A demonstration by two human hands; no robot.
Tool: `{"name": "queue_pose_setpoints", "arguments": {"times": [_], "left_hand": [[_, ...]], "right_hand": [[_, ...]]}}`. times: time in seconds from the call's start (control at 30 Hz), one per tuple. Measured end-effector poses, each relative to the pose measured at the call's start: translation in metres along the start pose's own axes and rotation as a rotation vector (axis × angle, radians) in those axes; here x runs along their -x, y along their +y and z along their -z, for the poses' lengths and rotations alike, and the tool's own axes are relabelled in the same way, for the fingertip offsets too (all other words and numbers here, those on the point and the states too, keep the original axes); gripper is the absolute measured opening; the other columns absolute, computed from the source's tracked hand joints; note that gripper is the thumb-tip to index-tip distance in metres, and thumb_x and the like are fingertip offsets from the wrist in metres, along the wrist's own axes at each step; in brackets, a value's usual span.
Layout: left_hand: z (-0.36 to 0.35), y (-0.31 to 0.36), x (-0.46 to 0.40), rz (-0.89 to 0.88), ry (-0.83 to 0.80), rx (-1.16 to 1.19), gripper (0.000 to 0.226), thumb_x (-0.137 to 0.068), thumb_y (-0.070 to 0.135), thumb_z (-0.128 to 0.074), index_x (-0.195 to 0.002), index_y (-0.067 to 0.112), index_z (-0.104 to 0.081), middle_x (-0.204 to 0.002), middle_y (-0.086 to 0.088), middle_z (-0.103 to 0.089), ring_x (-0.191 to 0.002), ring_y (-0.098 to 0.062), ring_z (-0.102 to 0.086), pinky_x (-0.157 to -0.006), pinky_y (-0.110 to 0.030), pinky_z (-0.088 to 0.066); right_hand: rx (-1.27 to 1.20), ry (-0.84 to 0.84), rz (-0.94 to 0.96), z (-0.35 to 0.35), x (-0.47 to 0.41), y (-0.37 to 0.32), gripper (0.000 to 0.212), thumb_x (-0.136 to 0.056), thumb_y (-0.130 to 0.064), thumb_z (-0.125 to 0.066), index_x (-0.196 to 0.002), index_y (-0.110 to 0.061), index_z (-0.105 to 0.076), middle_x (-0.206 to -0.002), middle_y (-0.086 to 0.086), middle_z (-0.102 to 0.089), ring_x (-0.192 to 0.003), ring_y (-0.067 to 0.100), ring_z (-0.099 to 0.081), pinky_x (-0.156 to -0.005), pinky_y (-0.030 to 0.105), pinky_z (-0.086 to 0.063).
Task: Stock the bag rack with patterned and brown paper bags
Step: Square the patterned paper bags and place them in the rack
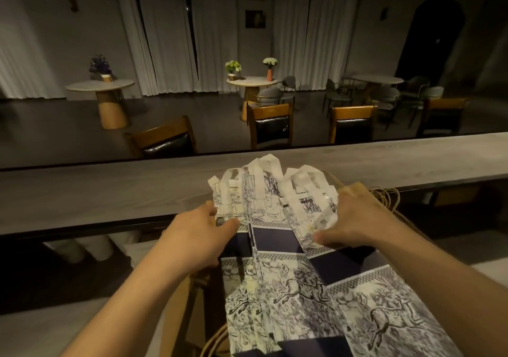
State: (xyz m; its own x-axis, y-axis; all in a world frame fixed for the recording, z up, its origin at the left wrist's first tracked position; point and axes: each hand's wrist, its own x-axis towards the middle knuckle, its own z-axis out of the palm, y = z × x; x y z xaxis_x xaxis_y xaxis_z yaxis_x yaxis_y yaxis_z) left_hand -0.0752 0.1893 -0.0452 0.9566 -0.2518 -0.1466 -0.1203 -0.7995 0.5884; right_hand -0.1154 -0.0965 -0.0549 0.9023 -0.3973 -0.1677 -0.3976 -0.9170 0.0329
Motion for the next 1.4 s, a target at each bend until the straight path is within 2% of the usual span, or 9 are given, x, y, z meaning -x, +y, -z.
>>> {"name": "queue_pose_setpoints", "arguments": {"times": [0.1,0.17,0.3,0.4,0.47,0.63,0.97,1.13,1.4], "left_hand": [[-0.010,0.000,0.007,0.000,0.016,0.260,0.032,-0.094,0.051,-0.065,-0.120,0.040,-0.051,-0.110,0.008,-0.070,-0.073,-0.013,-0.074,-0.056,-0.024,-0.057],[-0.020,-0.002,0.006,-0.004,0.031,0.423,0.040,-0.087,0.045,-0.077,-0.107,0.044,-0.042,-0.105,0.013,-0.071,-0.088,-0.015,-0.074,-0.081,-0.038,-0.062],[-0.034,-0.004,0.001,0.005,-0.041,0.568,0.059,-0.075,0.015,-0.089,-0.116,0.035,-0.052,-0.101,0.011,-0.078,-0.092,-0.010,-0.075,-0.090,-0.039,-0.060],[-0.035,-0.001,0.001,0.030,-0.074,0.665,0.039,-0.085,0.000,-0.075,-0.113,0.024,-0.061,-0.092,0.004,-0.079,-0.086,-0.014,-0.075,-0.077,-0.032,-0.057],[-0.035,0.002,-0.001,0.093,-0.135,0.882,0.028,-0.093,-0.002,-0.062,-0.113,0.017,-0.063,-0.089,-0.003,-0.080,-0.084,-0.022,-0.076,-0.076,-0.037,-0.059],[-0.048,0.013,0.003,0.053,-0.242,0.992,0.022,-0.099,0.009,-0.066,-0.119,0.018,-0.068,-0.103,-0.004,-0.080,-0.099,-0.027,-0.076,-0.095,-0.049,-0.058],[-0.023,-0.010,-0.001,0.098,-0.051,1.222,0.030,-0.093,-0.007,-0.057,-0.108,0.016,-0.071,-0.093,-0.010,-0.081,-0.083,-0.032,-0.077,-0.069,-0.041,-0.063],[-0.016,-0.027,0.000,0.074,0.054,1.309,0.039,-0.089,0.000,-0.070,-0.120,0.023,-0.064,-0.099,-0.009,-0.080,-0.088,-0.031,-0.078,-0.078,-0.047,-0.063],[0.022,-0.070,-0.001,0.027,0.180,1.506,0.038,-0.092,0.019,-0.073,-0.129,0.021,-0.064,-0.109,-0.006,-0.079,-0.096,-0.027,-0.078,-0.075,-0.040,-0.060]], "right_hand": [[-0.173,-0.011,0.002,-0.011,-0.011,0.003,0.109,-0.016,-0.106,-0.061,-0.091,-0.028,-0.072,-0.091,-0.012,-0.069,-0.091,0.012,-0.065,-0.082,0.039,-0.060],[-0.352,-0.047,-0.007,-0.015,-0.021,0.004,0.105,-0.014,-0.101,-0.069,-0.097,-0.036,-0.071,-0.091,-0.014,-0.074,-0.090,0.011,-0.068,-0.083,0.041,-0.061],[-0.906,-0.155,-0.161,0.003,0.005,-0.016,0.069,-0.048,-0.054,-0.100,-0.100,-0.017,-0.076,-0.087,0.003,-0.080,-0.080,0.023,-0.077,-0.074,0.038,-0.065],[-1.294,-0.255,-0.213,0.006,0.005,-0.026,0.042,-0.081,-0.025,-0.088,-0.109,-0.002,-0.068,-0.073,0.013,-0.078,-0.056,0.024,-0.075,-0.052,0.030,-0.058],[-1.393,-0.202,-0.208,0.002,0.001,-0.035,0.039,-0.082,-0.023,-0.088,-0.109,-0.004,-0.068,-0.080,0.014,-0.079,-0.065,0.027,-0.076,-0.065,0.038,-0.063],[-1.171,-0.103,-0.047,-0.016,0.002,-0.080,0.024,-0.088,-0.025,-0.082,-0.108,-0.013,-0.074,-0.091,0.000,-0.077,-0.082,0.020,-0.075,-0.074,0.035,-0.063],[-0.908,0.059,-0.045,0.023,0.019,-0.118,0.120,-0.063,-0.093,-0.055,-0.154,-0.017,-0.038,-0.157,0.014,-0.043,-0.142,0.038,-0.044,-0.115,0.056,-0.041],[-1.204,-0.198,0.218,0.040,0.033,-0.145,0.032,-0.097,-0.048,-0.068,-0.123,-0.029,-0.062,-0.114,-0.003,-0.077,-0.098,0.016,-0.075,-0.088,0.038,-0.060],[-0.918,-0.068,0.441,0.057,0.047,-0.212,0.031,-0.102,-0.037,-0.063,-0.129,-0.026,-0.051,-0.126,-0.002,-0.068,-0.109,0.018,-0.067,-0.096,0.043,-0.056]]}}
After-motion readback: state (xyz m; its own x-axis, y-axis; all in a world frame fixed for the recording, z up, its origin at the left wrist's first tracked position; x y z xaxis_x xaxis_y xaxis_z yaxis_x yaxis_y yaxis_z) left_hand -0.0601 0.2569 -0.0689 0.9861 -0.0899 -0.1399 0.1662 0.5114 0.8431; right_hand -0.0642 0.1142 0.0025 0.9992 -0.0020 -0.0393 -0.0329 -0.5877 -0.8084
